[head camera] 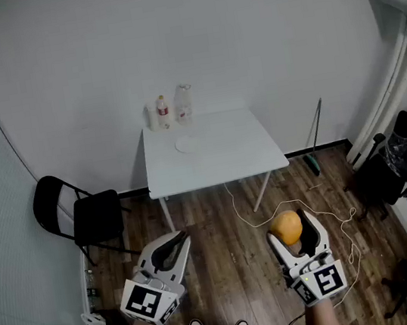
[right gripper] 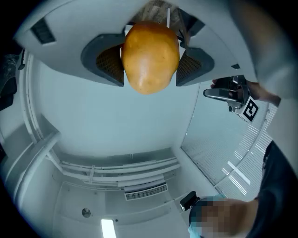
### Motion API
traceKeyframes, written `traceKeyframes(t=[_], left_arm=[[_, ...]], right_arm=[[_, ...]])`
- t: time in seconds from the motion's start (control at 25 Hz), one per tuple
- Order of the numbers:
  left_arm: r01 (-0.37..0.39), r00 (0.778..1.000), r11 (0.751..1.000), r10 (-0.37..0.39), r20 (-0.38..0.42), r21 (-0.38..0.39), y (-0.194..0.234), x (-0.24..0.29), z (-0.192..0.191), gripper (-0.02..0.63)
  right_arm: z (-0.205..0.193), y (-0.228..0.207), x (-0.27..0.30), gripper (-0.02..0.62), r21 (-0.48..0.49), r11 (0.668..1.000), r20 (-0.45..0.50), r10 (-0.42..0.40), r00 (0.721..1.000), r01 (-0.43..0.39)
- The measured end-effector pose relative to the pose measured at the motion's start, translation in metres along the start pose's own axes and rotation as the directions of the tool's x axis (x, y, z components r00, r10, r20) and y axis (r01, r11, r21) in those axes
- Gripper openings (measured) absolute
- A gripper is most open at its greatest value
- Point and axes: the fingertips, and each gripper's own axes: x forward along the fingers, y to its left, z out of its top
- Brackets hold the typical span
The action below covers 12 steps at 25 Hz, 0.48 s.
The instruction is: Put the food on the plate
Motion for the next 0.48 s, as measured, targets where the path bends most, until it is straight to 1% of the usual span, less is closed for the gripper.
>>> traceKeyframes(t=[0.2, 0.28, 0.4, 0.48], left_arm=[[0.019, 1.0, 1.0, -0.019, 0.005, 0.008, 0.002, -0.002, 0.004, 0.043], [0.029, 1.0, 0.999, -0.029, 0.005, 0.017, 0.0, -0.006, 0.004, 0.042], [0.034, 0.999, 0.999, -0.035, 0.008, 0.024, -0.004, -0.011, 0.003, 0.042], [0.032, 0.999, 0.999, -0.032, 0.006, 0.023, -0.006, -0.014, 0.002, 0.043]], right_arm=[[0.01, 0.008, 0.006, 0.364, 0.013, 1.0, 0.027, 0.014, 1.0, -0.015], [0.008, 0.01, 0.005, 0.364, 0.012, 1.0, 0.022, 0.01, 1.0, -0.01], [-0.001, 0.009, -0.001, 0.364, 0.0, 1.0, -0.012, -0.003, 1.0, 0.003], [0.0, 0.011, -0.002, 0.364, 0.003, 1.0, -0.005, 0.002, 1.0, -0.002]])
